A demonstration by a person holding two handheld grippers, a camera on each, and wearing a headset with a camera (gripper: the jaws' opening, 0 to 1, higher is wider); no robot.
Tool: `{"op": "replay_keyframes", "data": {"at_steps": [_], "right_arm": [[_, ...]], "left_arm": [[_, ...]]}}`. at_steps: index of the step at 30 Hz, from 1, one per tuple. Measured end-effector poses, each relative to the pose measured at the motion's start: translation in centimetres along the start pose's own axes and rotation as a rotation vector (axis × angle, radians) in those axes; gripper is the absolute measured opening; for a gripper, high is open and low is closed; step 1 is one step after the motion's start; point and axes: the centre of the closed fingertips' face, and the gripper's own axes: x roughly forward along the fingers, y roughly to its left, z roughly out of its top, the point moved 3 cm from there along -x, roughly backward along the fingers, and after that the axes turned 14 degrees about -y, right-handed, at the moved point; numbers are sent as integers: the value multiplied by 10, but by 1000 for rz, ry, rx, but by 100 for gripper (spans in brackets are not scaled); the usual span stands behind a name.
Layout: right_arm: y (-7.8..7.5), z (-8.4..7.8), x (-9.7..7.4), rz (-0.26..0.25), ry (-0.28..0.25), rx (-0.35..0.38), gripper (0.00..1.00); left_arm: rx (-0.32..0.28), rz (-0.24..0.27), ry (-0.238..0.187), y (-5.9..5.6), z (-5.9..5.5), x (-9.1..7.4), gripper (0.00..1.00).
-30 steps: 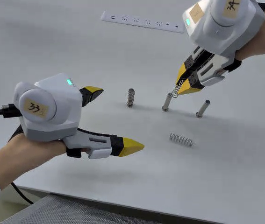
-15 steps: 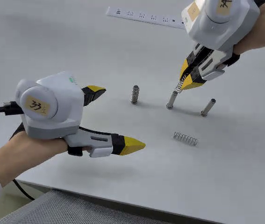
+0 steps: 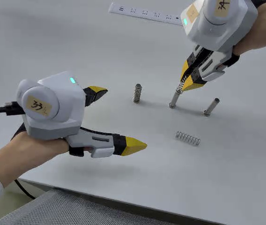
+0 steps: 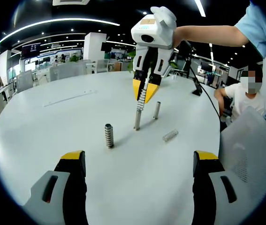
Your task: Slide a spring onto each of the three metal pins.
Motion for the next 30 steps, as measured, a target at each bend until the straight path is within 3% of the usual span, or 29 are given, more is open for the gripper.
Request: {"op": "replay_keyframes", "data": {"at_steps": [14,30], "right_arm": [[-5,-6,12,15,19,0,7],[-7,-19,39,42,43,21,7]], "left_arm": [[-12,8,2,3,-3,-2,93],[-26,22,11,7,-6,-8,92]]}}
